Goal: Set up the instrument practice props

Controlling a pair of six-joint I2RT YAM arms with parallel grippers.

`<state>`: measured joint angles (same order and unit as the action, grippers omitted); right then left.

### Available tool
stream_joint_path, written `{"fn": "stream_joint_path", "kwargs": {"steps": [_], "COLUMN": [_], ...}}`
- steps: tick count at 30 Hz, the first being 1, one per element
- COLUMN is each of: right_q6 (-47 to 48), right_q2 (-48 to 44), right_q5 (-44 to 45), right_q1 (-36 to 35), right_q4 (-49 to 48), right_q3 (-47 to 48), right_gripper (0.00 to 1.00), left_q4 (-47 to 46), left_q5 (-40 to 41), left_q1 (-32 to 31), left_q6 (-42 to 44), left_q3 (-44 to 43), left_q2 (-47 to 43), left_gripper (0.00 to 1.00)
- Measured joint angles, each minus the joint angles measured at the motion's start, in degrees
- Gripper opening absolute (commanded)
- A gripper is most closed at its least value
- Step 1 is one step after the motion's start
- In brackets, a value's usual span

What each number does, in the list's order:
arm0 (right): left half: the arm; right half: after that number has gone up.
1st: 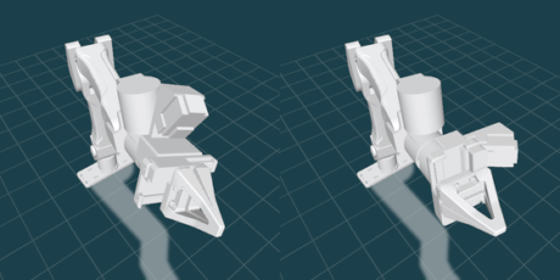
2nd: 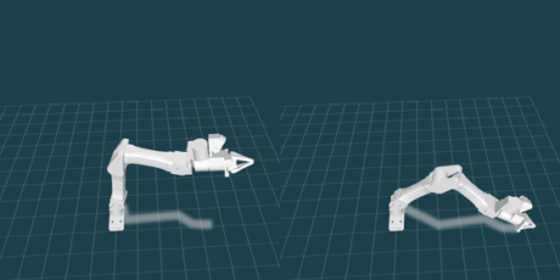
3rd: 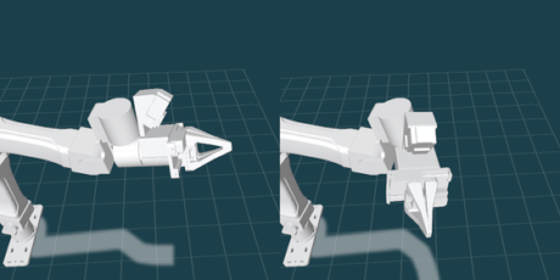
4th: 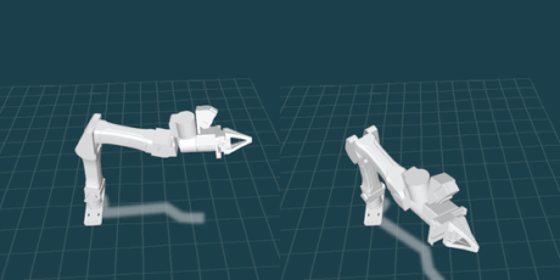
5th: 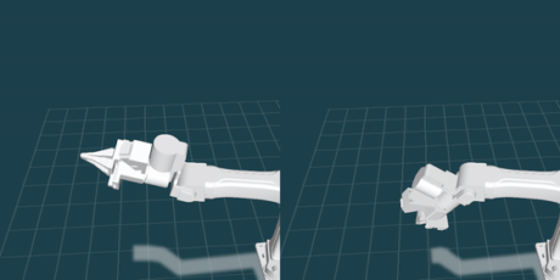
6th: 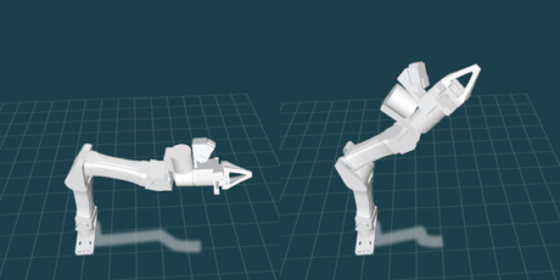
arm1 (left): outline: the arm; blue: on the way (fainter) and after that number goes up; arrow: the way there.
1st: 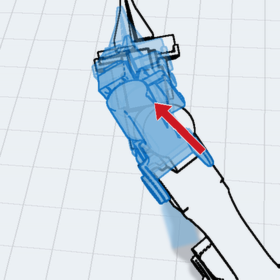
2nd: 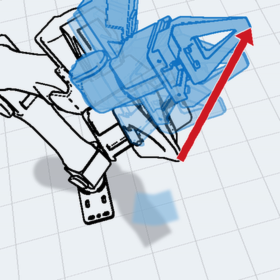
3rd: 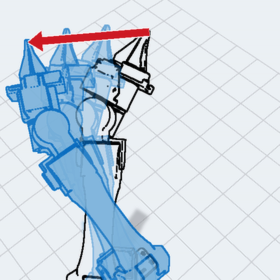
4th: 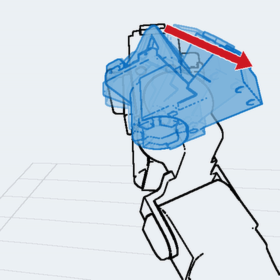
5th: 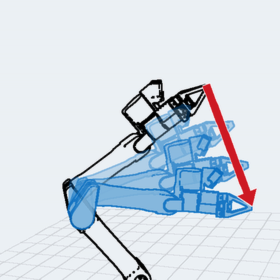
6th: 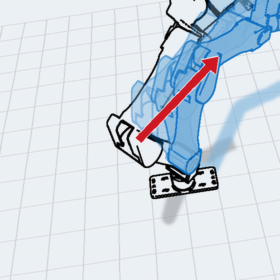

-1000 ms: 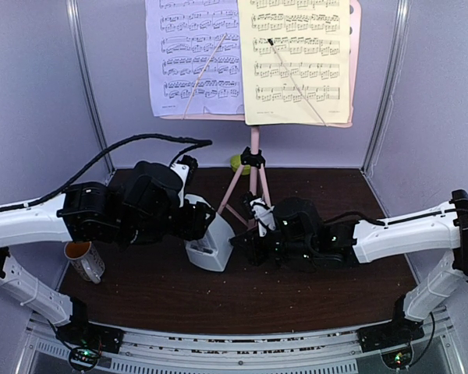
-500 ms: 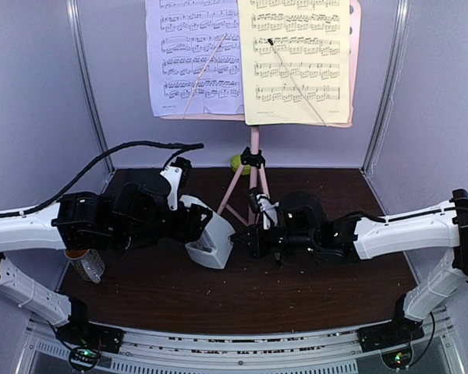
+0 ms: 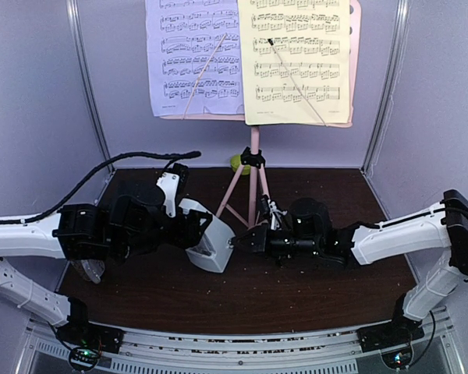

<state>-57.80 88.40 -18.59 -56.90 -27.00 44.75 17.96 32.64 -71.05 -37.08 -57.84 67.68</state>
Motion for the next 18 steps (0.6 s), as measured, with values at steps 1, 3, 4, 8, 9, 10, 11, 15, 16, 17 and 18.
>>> {"fn": "stream_joint_path", "kwargs": {"steps": [1, 3, 4, 8, 9, 10, 11, 15, 16, 17, 18], "right_q6": [-1.16, -3.91, -4.68, -5.46, -5.07, -4.31, -3.28, 3.30, 5.11, 6.67, 9.05], "right_q2": [0.22, 0.87, 1.14, 1.44, 1.44, 1.44, 1.44, 1.11, 0.81, 0.42, -0.17], "right_q5": [-0.52, -1.70, -2.16, -2.93, -3.04, -3.13, -3.26, -2.82, -2.56, -2.14, -1.90], "right_q1": [0.31, 0.94, 1.09, 1.42, 1.46, 1.46, 1.44, 1.55, 1.62, 1.73, 1.95], "right_q4": [-1.31, -4.70, -5.62, -6.97, -6.91, -6.38, -5.31, 2.01, 3.98, 5.73, 7.91], "right_q3": [-0.52, -1.64, -1.86, -1.95, -1.92, -1.75, -1.27, 1.25, 1.66, 1.86, 1.90], "right_gripper": [0.00, 0.00, 0.00, 0.00, 0.00, 0.00, 0.00, 0.15, 0.20, 0.28, 0.36], "left_q4": [-0.57, -1.36, -1.53, -1.81, -1.90, -1.84, -1.64, -0.33, -0.02, 0.20, 0.22], "left_q5": [0.02, 0.13, 0.17, 0.63, 0.72, 0.74, 0.85, 1.79, 1.84, 1.92, 2.03], "left_q1": [0.00, 0.00, 0.00, 0.00, 0.00, 0.00, -0.07, -0.22, -0.24, -0.31, -0.39], "left_q6": [-0.02, -0.02, -0.02, -0.02, -0.02, -0.02, -0.04, -0.31, -0.48, -0.79, -1.20], "left_q3": [0.50, 1.33, 1.44, 1.49, 1.49, 1.49, 1.42, -0.52, -1.09, -1.79, -2.47], "left_q2": [-0.24, -0.72, -0.83, -1.07, -1.07, -1.03, -0.87, 1.88, 2.82, 3.96, 5.22], "left_gripper": [0.06, 0.06, 0.06, 0.05, 0.05, 0.05, 0.05, 0.05, 0.05, 0.05, 0.05]}}
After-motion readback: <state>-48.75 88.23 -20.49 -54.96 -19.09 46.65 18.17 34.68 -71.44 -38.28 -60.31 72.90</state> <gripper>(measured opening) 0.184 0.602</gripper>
